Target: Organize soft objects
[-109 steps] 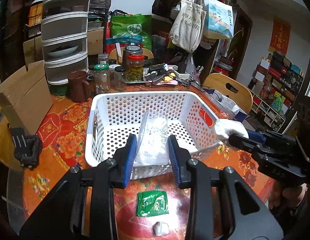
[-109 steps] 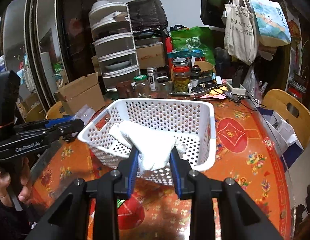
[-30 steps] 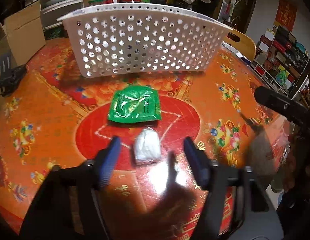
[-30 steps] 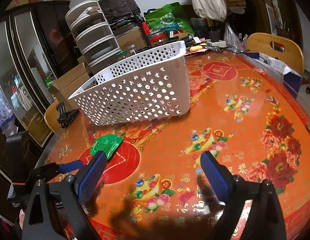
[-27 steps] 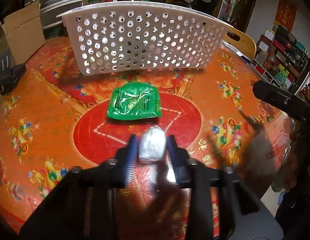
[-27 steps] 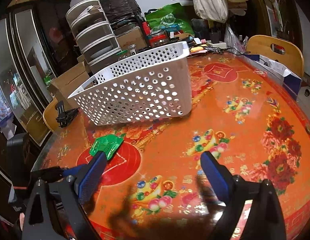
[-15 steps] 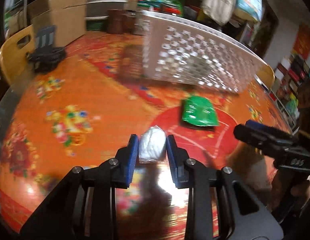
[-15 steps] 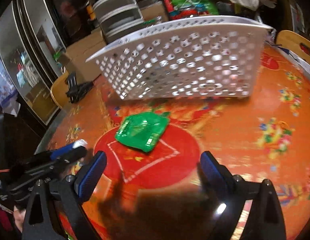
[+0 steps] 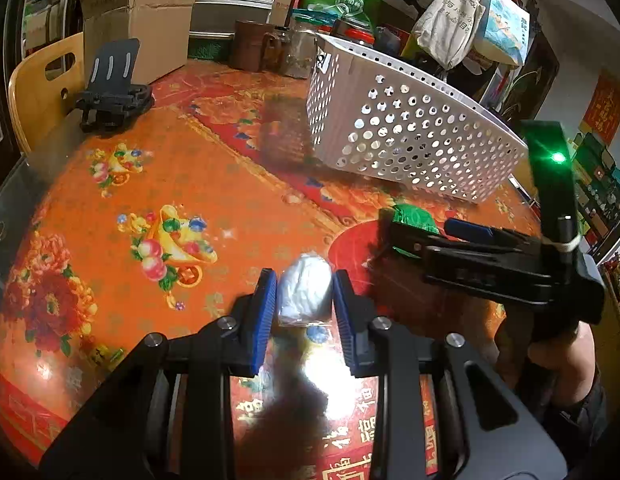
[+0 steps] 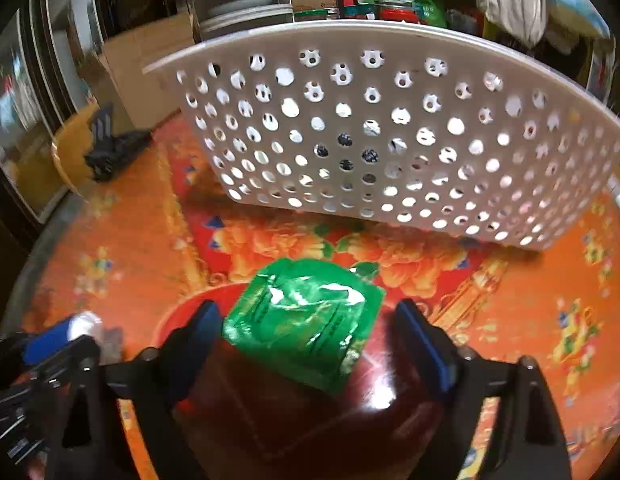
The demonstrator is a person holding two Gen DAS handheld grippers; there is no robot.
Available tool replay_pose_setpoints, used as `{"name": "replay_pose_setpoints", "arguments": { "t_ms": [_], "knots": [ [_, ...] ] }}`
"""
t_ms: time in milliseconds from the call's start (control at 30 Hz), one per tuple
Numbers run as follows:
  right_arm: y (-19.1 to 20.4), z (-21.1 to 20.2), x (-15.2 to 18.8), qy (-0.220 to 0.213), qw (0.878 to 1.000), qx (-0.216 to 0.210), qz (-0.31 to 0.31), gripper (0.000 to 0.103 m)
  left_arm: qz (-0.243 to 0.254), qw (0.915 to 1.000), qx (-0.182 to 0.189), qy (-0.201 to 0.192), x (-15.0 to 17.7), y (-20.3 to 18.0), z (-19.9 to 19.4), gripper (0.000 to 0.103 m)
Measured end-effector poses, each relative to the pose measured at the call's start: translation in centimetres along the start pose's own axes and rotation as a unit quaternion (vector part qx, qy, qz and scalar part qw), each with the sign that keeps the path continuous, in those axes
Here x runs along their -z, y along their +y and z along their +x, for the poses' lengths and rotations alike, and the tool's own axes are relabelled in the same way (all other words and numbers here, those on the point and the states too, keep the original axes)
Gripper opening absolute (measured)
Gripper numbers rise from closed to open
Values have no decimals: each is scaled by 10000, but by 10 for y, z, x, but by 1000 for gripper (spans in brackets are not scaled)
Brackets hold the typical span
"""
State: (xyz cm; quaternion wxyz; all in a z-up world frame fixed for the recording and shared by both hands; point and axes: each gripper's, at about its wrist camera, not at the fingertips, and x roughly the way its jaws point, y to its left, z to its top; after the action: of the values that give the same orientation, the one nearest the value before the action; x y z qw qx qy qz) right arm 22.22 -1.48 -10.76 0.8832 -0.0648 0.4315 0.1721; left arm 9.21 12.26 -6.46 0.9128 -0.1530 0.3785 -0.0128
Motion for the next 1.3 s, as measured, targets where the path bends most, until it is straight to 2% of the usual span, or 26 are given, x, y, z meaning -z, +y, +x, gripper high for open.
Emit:
{"name": "replay_pose_setpoints", "arguments": {
  "t_ms": [67, 100, 167, 233, 267, 300, 333, 367, 500, 600, 667, 700, 733, 767, 800, 833, 933, 1033, 1200, 1300],
  "knots": [
    [6, 1, 1, 18, 9998, 121, -146, 75, 1, 10000, 1, 12, 1, 0, 1, 27],
    [9, -1, 3, 15, 9995, 179, -243, 67, 3, 10000, -6, 16, 2, -1, 1, 27],
    [11, -4, 7, -24, 9995, 95, -285, 57, 14, 10000, -23, 19, 3, -2, 1, 27],
    [6, -13, 17, -48, 9993, 68, -374, 38, 24, 10000, -20, 10, 4, -4, -1, 27],
    [1, -19, 23, -53, 9993, -35, -378, 33, 51, 10000, -26, -23, 5, -6, -3, 27],
    [-6, -25, 30, -69, 9993, -107, -361, 24, 91, 9999, -44, -55, 6, -8, -4, 27],
    [-12, -30, 37, -48, 9994, -98, -328, 0, 124, 9999, -47, -68, 6, -11, -4, 27],
    [-17, -35, 42, -64, 9994, -5, -327, 0, 141, 9999, -26, -64, 7, -13, -3, 27],
    [-38, -49, 60, -171, 9993, -267, -175, 0, 267, 9996, 72, 53, 9, -31, 5, 27],
    [-49, -57, 59, -334, 9969, -715, 22, 0, 298, 9995, 105, 84, 9, -39, 9, 27],
    [-48, -55, 49, -249, 9964, -805, -59, 7, 275, 9995, 107, 73, 8, -42, 10, 27],
    [-44, -52, 43, -214, 9959, -873, -141, 17, 265, 9996, 95, 57, 8, -42, 9, 27],
    [-41, -49, 39, -212, 9954, -909, -194, 33, 255, 9996, 83, 44, 8, -43, 8, 27],
    [-36, -44, 33, -190, 9951, -935, -244, 42, 247, 9997, 74, 37, 8, -42, 7, 27],
    [-32, -40, 27, -170, 9950, -946, -284, 57, 236, 9997, 56, 29, 8, -42, 6, 27],
    [-28, -38, 24, -185, 9948, -946, -330, 66, 231, 9997, 48, 24, 8, -40, 5, 27],
    [-13, -29, 15, -148, 9949, -688, -723, 76, 197, 9998, 7, 20, 8, -34, 2, 27],
    [4, -12, 12, 42, 9922, -444, -1164, 76, 138, 9999, 3, 24, 8, -28, 0, 27],
    [7, -2, 11, 99, 9906, -385, -1310, 76, 56, 10000, 9, 26, 8, -21, 0, 27],
    [6, -3, 13, 3, 9892, -449, -1393, 67, 54, 10000, 39, 43, 10, -21, 1, 27]
  ]
}}
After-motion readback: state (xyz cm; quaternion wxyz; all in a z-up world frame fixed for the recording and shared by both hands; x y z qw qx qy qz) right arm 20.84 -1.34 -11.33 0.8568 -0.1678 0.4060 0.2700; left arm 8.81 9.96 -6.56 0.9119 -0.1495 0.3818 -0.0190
